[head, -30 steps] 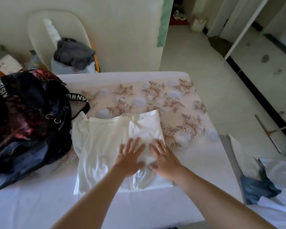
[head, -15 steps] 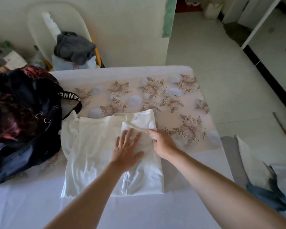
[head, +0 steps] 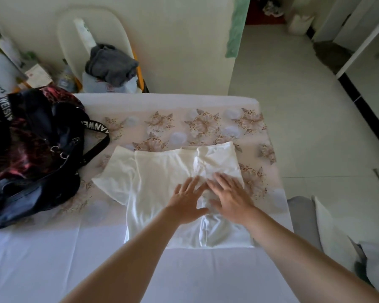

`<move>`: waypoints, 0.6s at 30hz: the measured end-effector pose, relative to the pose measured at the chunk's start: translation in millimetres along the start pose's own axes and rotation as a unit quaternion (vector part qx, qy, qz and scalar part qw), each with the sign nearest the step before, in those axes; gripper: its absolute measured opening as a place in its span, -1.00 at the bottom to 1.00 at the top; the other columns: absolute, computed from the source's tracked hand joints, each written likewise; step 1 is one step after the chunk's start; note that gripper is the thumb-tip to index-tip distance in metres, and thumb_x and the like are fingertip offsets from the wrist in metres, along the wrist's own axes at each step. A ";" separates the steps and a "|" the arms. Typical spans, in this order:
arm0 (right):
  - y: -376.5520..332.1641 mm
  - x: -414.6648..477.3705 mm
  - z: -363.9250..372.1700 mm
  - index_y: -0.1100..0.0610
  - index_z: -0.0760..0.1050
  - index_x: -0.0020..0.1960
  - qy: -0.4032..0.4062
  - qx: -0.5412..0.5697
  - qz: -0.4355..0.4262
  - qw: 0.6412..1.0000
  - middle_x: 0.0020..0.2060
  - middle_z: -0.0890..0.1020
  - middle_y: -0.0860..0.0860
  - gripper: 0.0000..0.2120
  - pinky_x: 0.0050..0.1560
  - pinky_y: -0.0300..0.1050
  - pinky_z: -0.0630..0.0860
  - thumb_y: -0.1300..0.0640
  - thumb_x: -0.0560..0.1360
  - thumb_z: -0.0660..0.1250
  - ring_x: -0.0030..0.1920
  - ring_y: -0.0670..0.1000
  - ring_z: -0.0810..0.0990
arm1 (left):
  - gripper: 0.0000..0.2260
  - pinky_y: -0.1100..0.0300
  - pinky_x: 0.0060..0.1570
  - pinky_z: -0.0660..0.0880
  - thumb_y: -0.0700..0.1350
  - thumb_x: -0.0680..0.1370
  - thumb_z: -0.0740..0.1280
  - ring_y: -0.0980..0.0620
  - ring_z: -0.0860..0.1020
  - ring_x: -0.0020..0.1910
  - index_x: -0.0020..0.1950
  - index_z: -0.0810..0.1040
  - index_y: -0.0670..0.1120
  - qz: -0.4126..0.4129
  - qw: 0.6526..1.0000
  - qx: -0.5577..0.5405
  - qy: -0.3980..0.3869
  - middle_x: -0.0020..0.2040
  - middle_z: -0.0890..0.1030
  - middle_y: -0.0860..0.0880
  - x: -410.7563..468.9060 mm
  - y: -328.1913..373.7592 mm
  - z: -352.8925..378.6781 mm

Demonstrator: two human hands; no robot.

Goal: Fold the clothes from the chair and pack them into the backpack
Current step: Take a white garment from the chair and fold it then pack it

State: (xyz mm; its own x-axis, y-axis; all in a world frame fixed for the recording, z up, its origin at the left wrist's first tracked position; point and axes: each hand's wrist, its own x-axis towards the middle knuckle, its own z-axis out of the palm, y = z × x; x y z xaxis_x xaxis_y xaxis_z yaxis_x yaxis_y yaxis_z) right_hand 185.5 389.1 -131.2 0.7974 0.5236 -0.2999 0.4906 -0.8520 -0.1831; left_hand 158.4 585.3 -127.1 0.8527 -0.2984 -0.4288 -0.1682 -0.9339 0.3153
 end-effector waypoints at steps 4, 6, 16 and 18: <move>-30.5 13.0 -7.7 -0.01 0.36 0.36 0.048 -0.040 0.044 0.997 0.37 0.38 0.13 -0.56 0.37 0.15 0.29 -0.12 0.54 0.09 0.39 0.18 0.34 | -0.43 0.02 0.49 0.10 0.04 0.62 0.23 0.01 0.10 0.55 0.60 0.11 0.10 -0.044 0.995 -0.054 0.068 0.58 0.17 0.04 -30.1 -35.1 -23.2; -52.6 29.8 -20.0 0.07 0.47 0.17 0.078 -0.049 0.045 0.995 0.16 0.47 0.11 -0.68 0.18 0.11 0.40 -0.03 0.49 0.18 0.17 0.16 0.47 | -0.49 0.03 0.46 0.17 -0.09 0.62 0.20 0.01 0.19 0.51 0.56 0.21 0.07 -0.087 0.986 -0.076 0.120 0.54 0.28 0.05 -48.8 -60.0 -35.5; -218.0 98.1 -24.9 0.06 0.48 0.32 0.058 0.083 -0.144 0.984 0.26 0.47 0.04 -0.64 0.26 0.00 0.35 0.09 0.53 0.25 0.25 0.11 0.44 | -0.39 -0.02 0.46 0.22 -0.31 0.56 0.19 -0.10 0.08 0.55 0.57 0.16 0.04 -0.209 0.970 0.043 0.112 0.58 0.12 -0.03 -115.8 -200.9 -51.3; -241.6 104.1 -15.9 0.04 0.51 0.29 0.054 0.070 -0.136 0.987 0.16 0.52 0.02 -0.62 0.18 0.00 0.40 0.03 0.48 0.30 0.17 0.11 0.48 | -0.41 -0.03 0.47 0.23 -0.27 0.57 0.24 -0.12 0.07 0.57 0.57 0.19 0.03 -0.193 0.975 0.070 0.086 0.59 0.10 -0.05 -116.1 -225.4 -51.6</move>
State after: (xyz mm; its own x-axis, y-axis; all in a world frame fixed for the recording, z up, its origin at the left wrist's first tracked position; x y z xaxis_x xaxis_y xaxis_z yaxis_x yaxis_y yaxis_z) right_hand 155.6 649.5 -103.3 0.6798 0.7232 -0.1220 0.6441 -0.6683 -0.3722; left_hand 122.8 840.6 -104.8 0.9345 0.1060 -0.3398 0.1256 -0.9914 0.0360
